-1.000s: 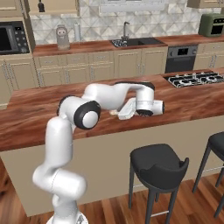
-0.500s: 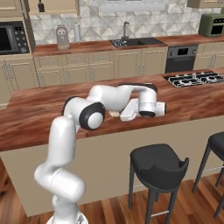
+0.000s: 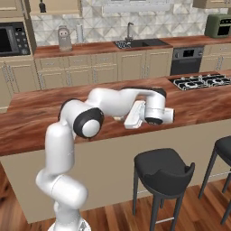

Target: Get the candle and the liquor from the cabinet and move them to the dining counter.

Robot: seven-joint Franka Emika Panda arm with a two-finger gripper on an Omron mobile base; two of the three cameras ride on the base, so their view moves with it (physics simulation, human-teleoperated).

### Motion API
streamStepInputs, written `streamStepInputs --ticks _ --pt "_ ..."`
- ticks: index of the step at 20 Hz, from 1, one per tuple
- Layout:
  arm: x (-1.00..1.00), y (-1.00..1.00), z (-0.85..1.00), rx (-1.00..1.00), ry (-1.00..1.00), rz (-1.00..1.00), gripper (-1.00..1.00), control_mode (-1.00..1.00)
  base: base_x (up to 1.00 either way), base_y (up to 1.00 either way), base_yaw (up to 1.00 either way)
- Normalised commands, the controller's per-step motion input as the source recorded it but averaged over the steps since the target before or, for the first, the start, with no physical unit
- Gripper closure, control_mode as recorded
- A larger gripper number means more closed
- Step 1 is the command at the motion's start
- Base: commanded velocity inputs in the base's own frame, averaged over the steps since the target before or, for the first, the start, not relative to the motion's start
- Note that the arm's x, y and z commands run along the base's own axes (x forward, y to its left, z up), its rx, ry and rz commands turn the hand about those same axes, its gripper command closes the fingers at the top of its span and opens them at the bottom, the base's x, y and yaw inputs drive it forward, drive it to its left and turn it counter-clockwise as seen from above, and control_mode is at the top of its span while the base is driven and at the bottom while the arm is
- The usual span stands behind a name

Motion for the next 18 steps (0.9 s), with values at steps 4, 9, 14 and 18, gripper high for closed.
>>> streamStepInputs --ticks 4,9,14,18 --pt "-0.55 -0.02 0.6 -0.03 -0.15 0.0 -1.0 -1.0 0.0 0.0 0.0" --pt "-0.88 0.02 0.58 -0.02 -0.12 -0.02 -1.0 -1.0 0.0 0.0 0.0" --pt "-0.97 0.39 0.54 -0.04 -0.02 -0.1 -1.0 -1.0 0.0 0.0 0.0" --pt "-0.89 0.61 0.61 -0.06 0.0 -0.11 -1.0 -1.0 0.0 0.0 0.0"
